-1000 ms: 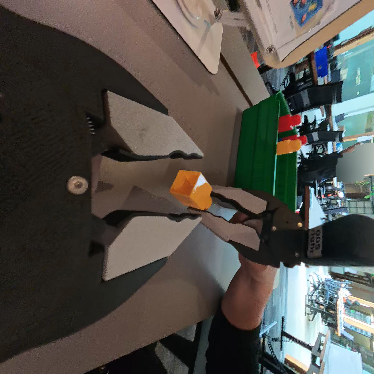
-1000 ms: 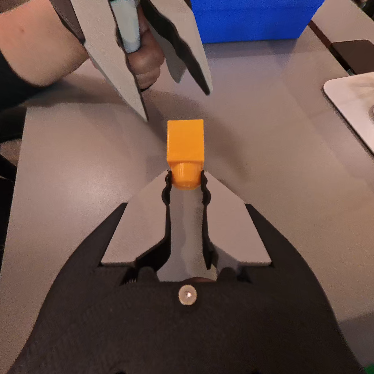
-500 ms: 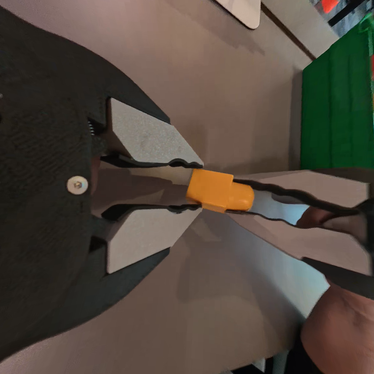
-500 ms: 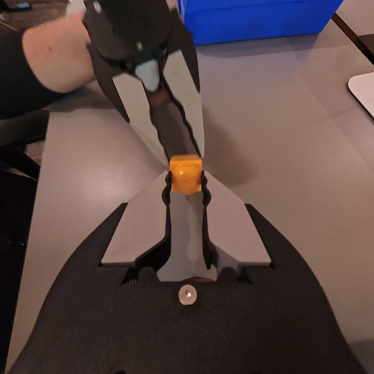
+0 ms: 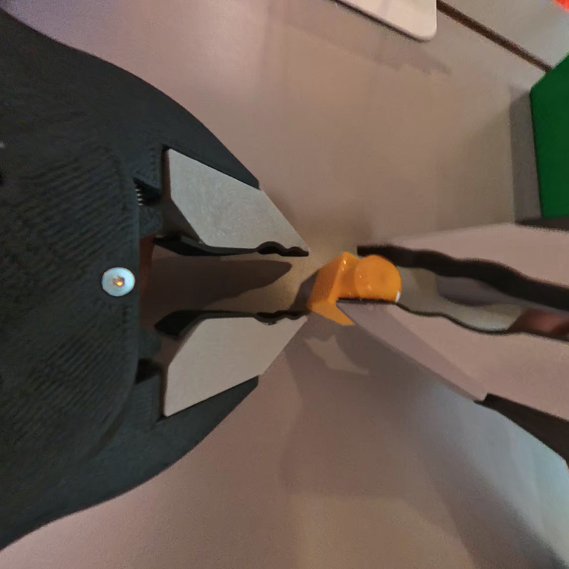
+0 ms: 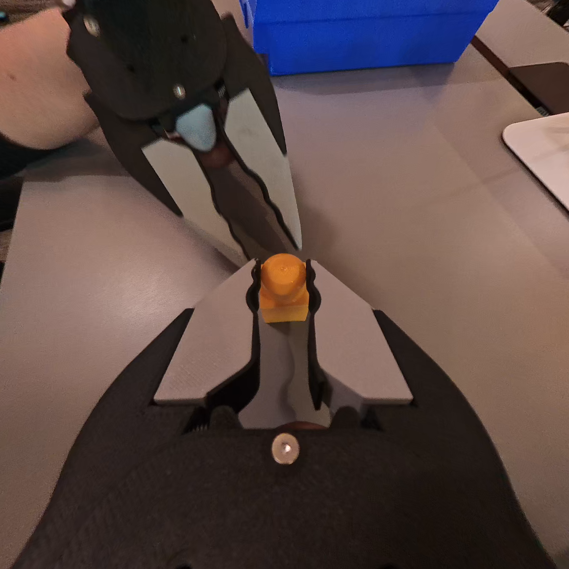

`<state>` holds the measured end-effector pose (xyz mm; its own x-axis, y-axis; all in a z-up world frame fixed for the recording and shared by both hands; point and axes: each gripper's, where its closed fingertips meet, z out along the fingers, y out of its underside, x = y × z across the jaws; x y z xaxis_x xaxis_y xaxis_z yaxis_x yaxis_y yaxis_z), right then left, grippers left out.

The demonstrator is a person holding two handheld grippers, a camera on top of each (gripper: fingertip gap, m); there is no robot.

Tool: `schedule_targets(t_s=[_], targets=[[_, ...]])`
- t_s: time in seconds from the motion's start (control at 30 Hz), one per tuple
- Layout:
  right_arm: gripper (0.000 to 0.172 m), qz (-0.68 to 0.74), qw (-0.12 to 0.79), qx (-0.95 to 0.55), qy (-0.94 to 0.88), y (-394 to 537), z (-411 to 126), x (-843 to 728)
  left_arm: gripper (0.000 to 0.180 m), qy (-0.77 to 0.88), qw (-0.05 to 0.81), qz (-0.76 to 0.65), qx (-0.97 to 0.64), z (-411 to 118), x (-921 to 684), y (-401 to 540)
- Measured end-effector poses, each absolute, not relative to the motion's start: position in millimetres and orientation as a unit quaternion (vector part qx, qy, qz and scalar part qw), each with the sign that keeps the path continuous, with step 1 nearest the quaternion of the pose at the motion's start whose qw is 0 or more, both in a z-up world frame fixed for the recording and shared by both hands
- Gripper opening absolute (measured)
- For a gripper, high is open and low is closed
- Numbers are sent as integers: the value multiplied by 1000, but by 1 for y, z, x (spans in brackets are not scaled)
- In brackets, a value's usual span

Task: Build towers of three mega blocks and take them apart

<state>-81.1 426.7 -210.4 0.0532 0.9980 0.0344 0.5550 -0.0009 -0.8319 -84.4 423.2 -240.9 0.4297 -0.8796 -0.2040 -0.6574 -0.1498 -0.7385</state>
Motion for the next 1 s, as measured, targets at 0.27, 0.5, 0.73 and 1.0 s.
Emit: schedule_targets(t_s=[0.27, 0.5, 0.73, 1.0], targets=[[27, 330, 357, -630, -606, 425, -207, -82, 46, 342, 495, -38, -798, -133, -259, 444], [32, 336, 358, -624, -608, 421, -204, -84, 41, 248, 280, 59, -925, -180, -446, 444], [36, 371, 358, -626, -585, 424, -196, -82, 33, 341, 167, 49, -924, -218, -464, 439], [40, 383, 344, -630, -581, 423, -198, -81, 34, 421, 129, 20, -898, -227, -457, 445]])
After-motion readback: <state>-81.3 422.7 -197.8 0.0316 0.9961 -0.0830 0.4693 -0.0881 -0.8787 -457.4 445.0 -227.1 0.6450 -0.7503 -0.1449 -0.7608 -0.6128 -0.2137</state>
